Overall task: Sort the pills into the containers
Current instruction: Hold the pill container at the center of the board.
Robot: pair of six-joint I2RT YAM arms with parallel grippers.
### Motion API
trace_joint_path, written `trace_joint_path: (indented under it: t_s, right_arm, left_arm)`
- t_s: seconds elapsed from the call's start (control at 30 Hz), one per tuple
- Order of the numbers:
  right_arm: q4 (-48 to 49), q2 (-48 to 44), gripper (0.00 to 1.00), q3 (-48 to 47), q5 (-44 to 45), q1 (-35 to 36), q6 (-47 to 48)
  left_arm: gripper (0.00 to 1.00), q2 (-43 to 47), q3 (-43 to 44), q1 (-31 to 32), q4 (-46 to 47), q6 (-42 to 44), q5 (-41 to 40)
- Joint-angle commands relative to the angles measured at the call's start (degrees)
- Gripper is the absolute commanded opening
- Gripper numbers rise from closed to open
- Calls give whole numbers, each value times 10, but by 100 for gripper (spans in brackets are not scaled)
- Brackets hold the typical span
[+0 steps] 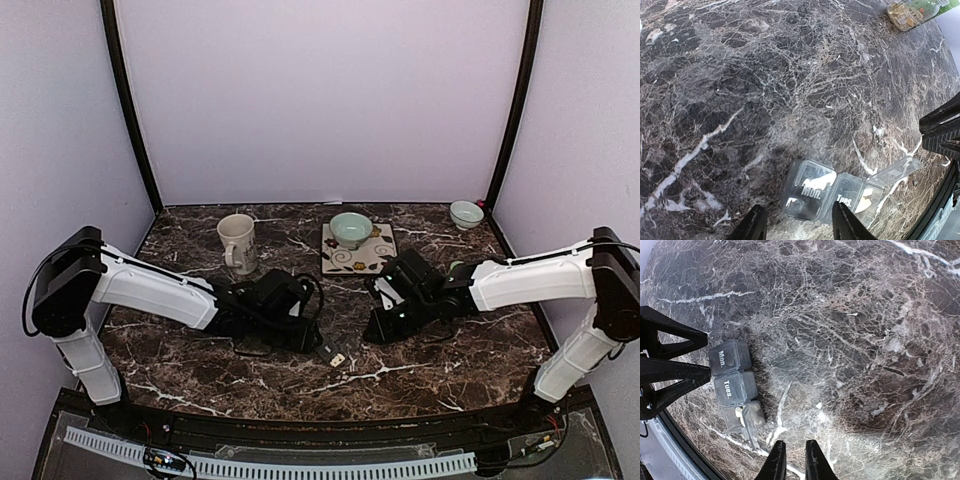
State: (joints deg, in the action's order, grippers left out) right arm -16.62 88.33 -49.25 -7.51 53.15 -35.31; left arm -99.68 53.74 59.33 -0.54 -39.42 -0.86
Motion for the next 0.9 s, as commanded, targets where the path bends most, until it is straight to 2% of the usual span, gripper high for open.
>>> trace_joint_path:
  t_s: [0.0,0.87]
  right_arm:
    - [30,10,15,6,-17,7,-10]
    - [57,66,16,-31,-57,25,-7]
  left_arm:
    - [48,-7,18,-4,-21,14,7]
    - [42,-33,41,-5,-38,27,20]
